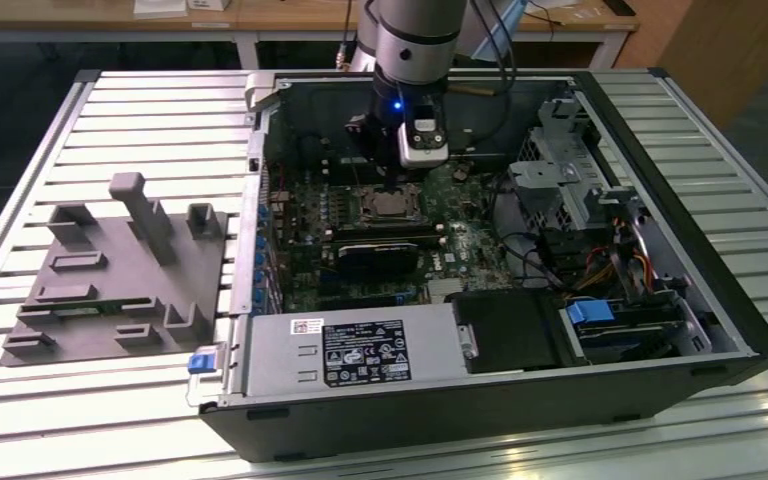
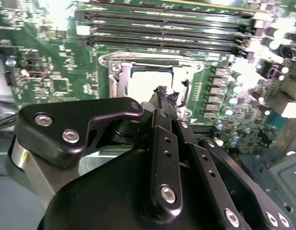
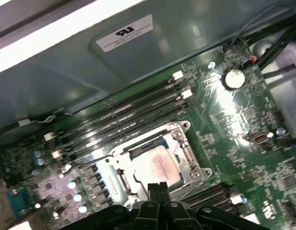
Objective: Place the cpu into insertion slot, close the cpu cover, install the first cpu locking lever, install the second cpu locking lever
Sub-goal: 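Close the cpu cover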
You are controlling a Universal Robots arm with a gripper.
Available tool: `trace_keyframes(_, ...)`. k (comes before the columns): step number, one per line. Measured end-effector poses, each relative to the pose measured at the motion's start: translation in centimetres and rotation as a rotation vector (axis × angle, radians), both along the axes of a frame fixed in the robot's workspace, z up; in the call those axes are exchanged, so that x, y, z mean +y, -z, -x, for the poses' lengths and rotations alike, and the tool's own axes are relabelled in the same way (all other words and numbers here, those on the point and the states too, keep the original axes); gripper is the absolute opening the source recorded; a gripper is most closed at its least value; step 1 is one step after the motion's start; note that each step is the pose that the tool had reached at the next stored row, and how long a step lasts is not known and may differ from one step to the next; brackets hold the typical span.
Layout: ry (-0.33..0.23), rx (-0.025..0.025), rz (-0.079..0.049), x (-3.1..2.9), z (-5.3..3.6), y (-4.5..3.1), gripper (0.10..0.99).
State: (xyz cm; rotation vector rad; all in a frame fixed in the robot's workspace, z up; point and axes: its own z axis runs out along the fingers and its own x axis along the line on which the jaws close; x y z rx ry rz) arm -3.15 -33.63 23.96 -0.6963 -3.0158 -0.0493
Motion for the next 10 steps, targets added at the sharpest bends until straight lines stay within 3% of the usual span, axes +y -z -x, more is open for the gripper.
trace_keyframes(2, -0.014, -0.0175, 0.0, 0.0, 0.0, 0.0, 0.102)
trace_keyframes(4, -0.038, -0.0265, -0.001, 0.0, 0.0, 0.02, 0.102)
trace_keyframes(10, -0.129, -0.0288, -0.012, 0.0, 0.0, 0.05, 0.102)
